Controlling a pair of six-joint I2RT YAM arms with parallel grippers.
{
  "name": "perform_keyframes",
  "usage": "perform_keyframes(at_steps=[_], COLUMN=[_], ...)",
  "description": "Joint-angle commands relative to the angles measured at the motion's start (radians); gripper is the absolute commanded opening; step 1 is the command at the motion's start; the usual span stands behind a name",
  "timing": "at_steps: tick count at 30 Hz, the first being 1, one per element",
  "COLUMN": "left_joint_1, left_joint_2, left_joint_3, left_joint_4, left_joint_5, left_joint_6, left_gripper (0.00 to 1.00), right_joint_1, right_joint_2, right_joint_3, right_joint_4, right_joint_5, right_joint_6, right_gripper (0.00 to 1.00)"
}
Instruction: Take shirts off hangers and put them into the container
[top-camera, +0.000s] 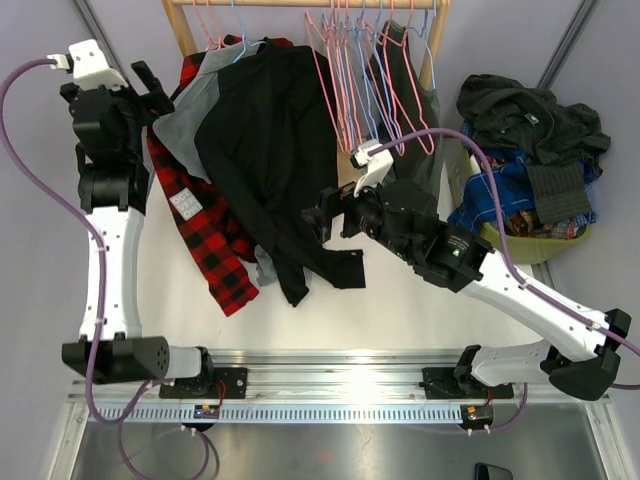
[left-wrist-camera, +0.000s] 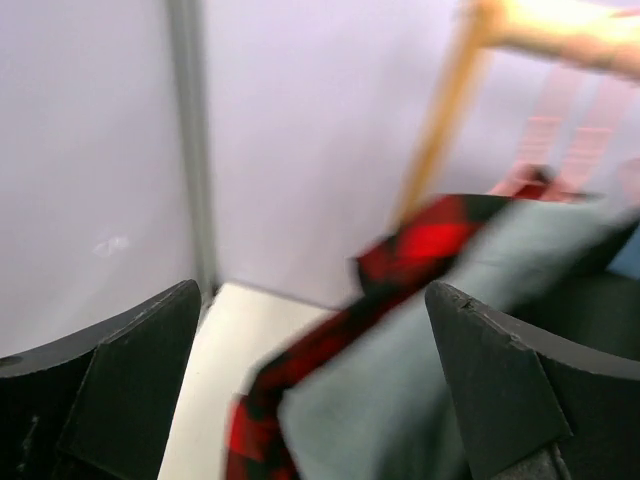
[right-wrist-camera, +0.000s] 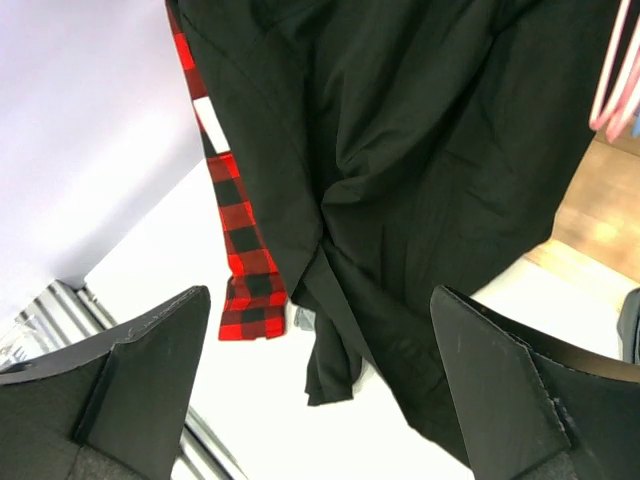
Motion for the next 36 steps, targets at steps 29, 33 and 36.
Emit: perform_keyframes(at_steps=[29, 33, 36], left_joint_1=[-0.057, -0.121, -0.16], left_joint_2=[0.245, 0.311, 0.406], left_joint_3=[0.065, 0.123, 0.232], left_joint_4=[0.025, 0.031, 0.024], left_joint_5=[0.891, 0.88, 0.892], left_joint_6=[-0.289, -0.299, -0.318], left_gripper=[0.2, 0.2, 0.2], right_joint_1=[0.008, 0.008, 0.008], right_joint_2=[-0.104, -0.113, -0.127], right_joint_3=[-0.035, -0.037, -0.051], right_joint_4=[-0.025, -0.029, -0.034], right_joint_5=[0.033, 0.035, 0.044], right_joint_6=[0.051, 0.055, 0.063], right_gripper=[0.94, 0.94, 0.94])
